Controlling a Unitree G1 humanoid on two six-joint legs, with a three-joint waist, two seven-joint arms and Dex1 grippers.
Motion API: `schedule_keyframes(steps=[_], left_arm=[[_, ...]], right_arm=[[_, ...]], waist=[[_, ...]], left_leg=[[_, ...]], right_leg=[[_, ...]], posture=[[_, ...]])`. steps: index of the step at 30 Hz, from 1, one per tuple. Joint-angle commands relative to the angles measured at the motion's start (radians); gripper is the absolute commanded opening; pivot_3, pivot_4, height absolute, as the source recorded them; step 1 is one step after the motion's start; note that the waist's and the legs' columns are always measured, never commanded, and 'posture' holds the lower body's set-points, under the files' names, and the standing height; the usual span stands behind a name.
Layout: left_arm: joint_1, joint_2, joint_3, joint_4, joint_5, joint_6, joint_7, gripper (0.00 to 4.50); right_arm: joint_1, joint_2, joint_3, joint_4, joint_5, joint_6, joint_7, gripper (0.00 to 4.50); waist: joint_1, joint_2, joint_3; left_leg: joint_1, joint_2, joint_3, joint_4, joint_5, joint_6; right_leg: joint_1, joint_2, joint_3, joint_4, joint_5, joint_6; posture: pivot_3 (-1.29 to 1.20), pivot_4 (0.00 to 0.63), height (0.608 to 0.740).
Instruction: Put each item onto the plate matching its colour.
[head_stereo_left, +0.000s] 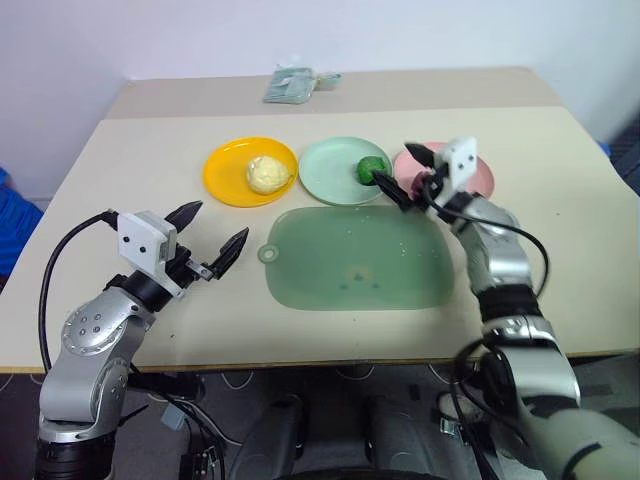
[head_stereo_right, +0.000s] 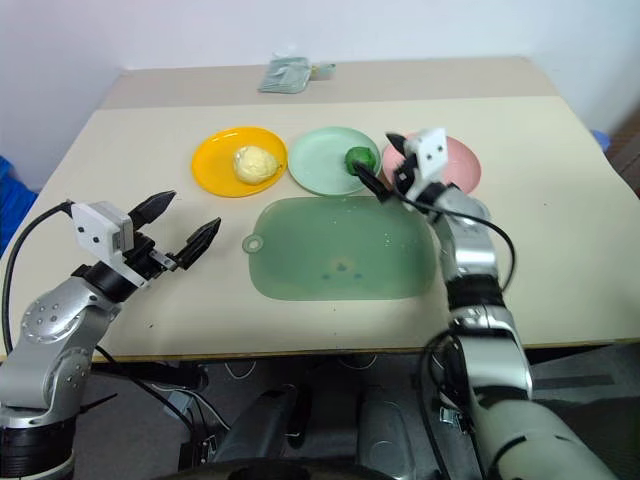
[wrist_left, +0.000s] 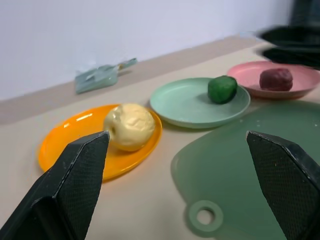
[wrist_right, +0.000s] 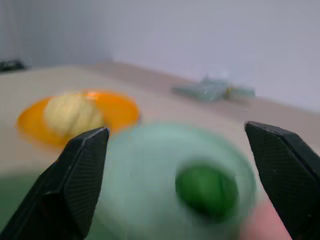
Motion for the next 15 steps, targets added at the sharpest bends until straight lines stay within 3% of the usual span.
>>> schedule_keyframes(steps=[1, 6, 15], left_arm=[[0.001, 0.024, 0.027, -0.017, -0.033, 0.007, -0.027, 4.50], [0.028, 0.049, 0.028, -0.021, -0.058, 0.022, -0.069, 4.50], [0.102, 0.047, -0.001, -0.053, -0.066, 0.027, -0.101, 4.50]], right_arm=[[0.150, -0.093, -0.080, -0.358, 0.093, 0.191, -0.028, 4.41], [0.395, -0.206, -0.210, -0.612, 0.186, 0.389, -0.060, 4.41], [0.568, -0.301, -0.320, -0.696, 0.231, 0.494, -0.061, 4.41]], waist=[[-0.001, 0.000, 0.000], [0.003, 0.001, -0.001], [0.021, 0.000, -0.001]], left_leg=[[0.000, 0.000, 0.000, 0.000, -0.001, 0.001], [0.002, 0.002, 0.001, 0.000, -0.001, 0.001], [0.002, 0.001, 0.002, 0.002, -0.002, 0.003]], right_leg=[[0.000, 0.000, 0.000, 0.000, 0.000, 0.000], [0.001, -0.001, 0.000, 0.000, 0.000, -0.001], [0.003, -0.004, -0.001, -0.001, -0.001, -0.002]], posture=[[0.00, 0.150, 0.740], [0.00, 0.150, 0.740], [0.00, 0.150, 0.740]])
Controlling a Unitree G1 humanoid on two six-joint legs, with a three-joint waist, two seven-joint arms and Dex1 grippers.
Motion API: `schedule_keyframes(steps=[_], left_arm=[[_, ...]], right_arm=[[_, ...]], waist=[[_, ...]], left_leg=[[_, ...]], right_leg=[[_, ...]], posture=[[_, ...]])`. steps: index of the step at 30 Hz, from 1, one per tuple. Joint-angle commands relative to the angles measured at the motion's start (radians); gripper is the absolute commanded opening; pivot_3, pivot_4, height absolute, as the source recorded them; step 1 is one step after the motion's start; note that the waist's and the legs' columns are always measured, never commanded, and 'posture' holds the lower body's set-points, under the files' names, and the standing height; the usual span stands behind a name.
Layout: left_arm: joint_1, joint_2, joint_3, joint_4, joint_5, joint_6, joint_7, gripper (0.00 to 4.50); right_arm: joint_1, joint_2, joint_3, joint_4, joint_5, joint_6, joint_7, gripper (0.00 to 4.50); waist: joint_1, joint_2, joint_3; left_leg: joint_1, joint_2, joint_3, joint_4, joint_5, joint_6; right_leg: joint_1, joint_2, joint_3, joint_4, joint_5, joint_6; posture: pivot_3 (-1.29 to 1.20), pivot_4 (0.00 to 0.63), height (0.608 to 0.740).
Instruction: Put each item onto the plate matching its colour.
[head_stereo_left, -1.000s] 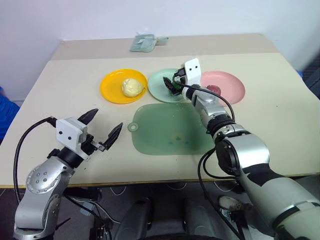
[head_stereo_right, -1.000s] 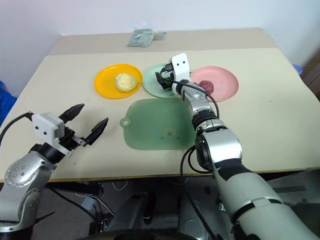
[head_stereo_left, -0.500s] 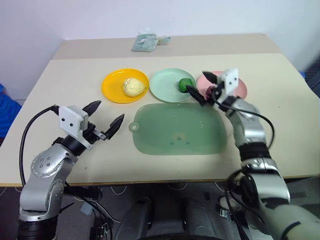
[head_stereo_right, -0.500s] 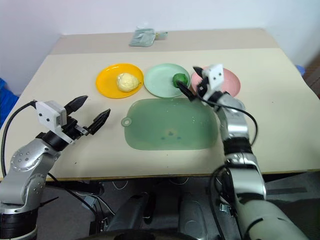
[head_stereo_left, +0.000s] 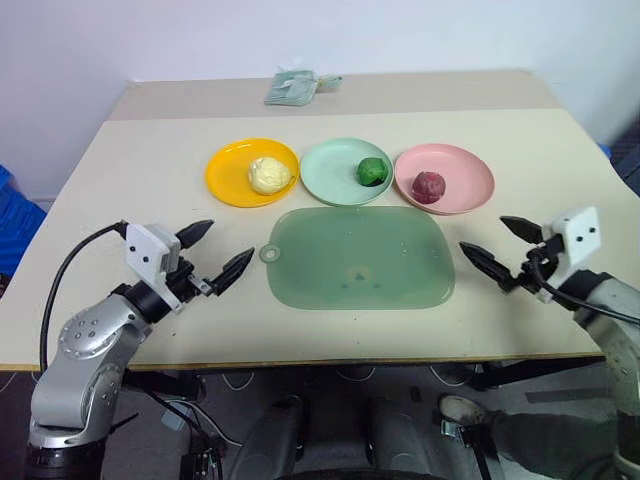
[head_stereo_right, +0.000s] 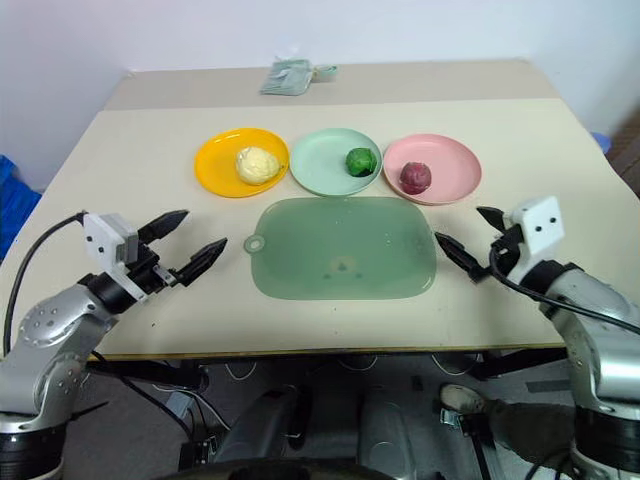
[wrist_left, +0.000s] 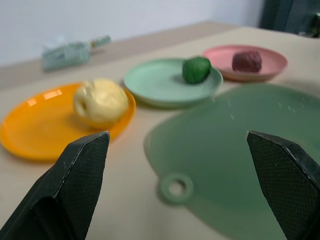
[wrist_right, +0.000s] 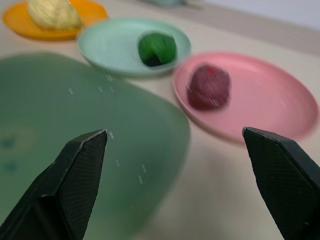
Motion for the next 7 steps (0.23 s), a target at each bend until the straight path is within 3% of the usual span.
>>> schedule_keyframes(steps=[1, 7], left_arm=[[0.013, 0.006, 0.003, -0.047, -0.012, -0.008, -0.012, 4.50], [0.045, 0.017, 0.011, -0.065, -0.021, 0.009, -0.010, 4.50]], right_arm=[[0.000, -0.019, -0.032, -0.041, 0.028, 0.004, -0.001, 4.41], [-0.022, -0.034, -0.023, -0.038, 0.042, 0.020, -0.007, 4.41]], waist=[[0.005, 0.000, 0.000], [0.009, 0.000, 0.000]], left_leg=[[0.000, 0.000, 0.000, 0.000, 0.000, 0.000], [0.000, 0.000, 0.000, 0.003, -0.001, 0.001]], right_leg=[[0.000, 0.000, 0.000, 0.000, 0.000, -0.001], [0.002, -0.001, -0.001, 0.000, -0.001, -0.002]], posture=[[0.00, 0.150, 0.740], [0.00, 0.150, 0.740]])
